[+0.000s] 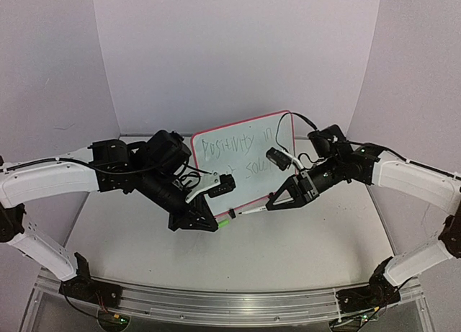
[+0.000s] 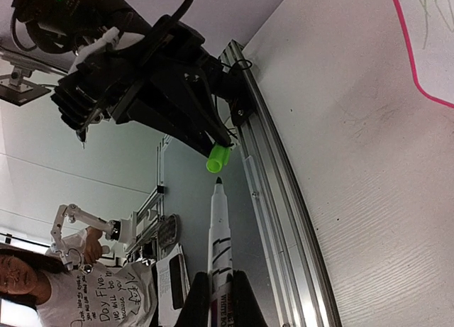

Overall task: Write a sentence on the whiteboard
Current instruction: Insert the whiteboard marker without the cap into the pen cap.

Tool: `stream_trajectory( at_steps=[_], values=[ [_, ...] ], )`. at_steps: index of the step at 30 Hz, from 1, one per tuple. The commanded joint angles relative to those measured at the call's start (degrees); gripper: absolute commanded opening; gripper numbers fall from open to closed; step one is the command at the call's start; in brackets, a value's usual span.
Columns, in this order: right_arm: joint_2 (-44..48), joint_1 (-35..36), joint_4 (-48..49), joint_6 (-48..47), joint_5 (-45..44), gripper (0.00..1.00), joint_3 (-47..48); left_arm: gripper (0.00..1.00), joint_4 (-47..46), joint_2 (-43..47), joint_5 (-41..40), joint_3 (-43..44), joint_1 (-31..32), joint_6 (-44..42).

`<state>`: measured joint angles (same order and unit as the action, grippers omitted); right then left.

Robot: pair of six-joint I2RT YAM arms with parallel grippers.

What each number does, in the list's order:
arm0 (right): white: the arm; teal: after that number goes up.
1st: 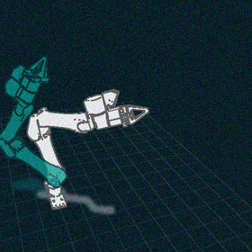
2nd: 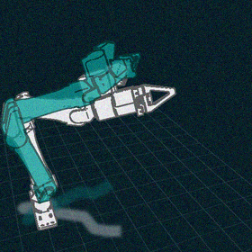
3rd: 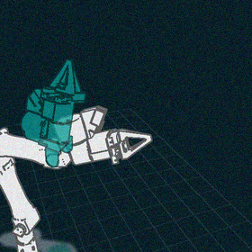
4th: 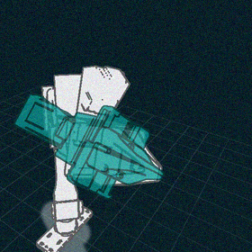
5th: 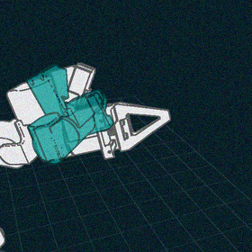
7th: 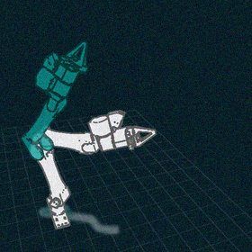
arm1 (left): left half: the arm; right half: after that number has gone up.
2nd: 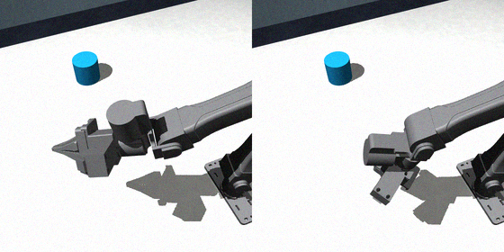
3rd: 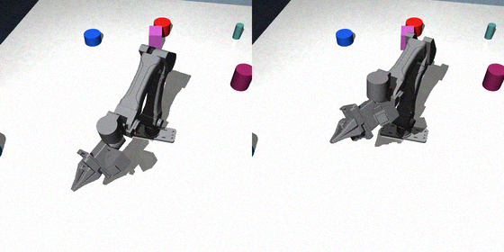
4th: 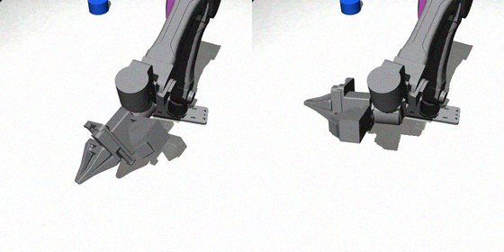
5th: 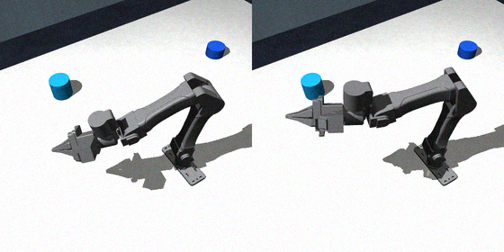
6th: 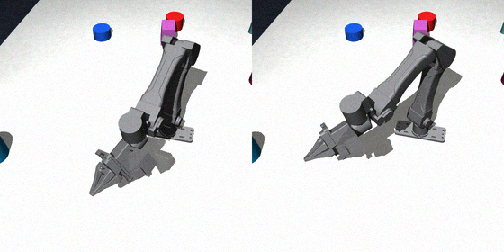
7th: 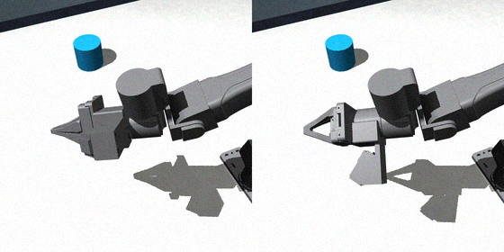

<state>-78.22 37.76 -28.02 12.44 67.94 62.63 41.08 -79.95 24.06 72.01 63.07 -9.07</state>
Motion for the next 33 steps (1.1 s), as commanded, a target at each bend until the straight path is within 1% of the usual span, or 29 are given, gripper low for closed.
stream_trajectory(
  at_steps=[1, 9, 33],
  values=[
    [-2.7, 2.4, -0.2, -2.5, 2.2, 0.00, 2.5, 0.00, 0.9, -0.2, 1.2, 3.5, 0.1, -2.9],
    [-5.0, 3.7, -0.2, -3.5, 3.4, 0.00, 3.5, 0.00, 1.3, -1.2, 2.0, 3.2, 0.1, -3.6],
    [-6.9, 4.4, -0.2, -4.1, 3.6, 0.00, 4.3, 0.00, 2.3, -3.1, 4.1, 4.3, 0.7, -4.5]
  ],
)
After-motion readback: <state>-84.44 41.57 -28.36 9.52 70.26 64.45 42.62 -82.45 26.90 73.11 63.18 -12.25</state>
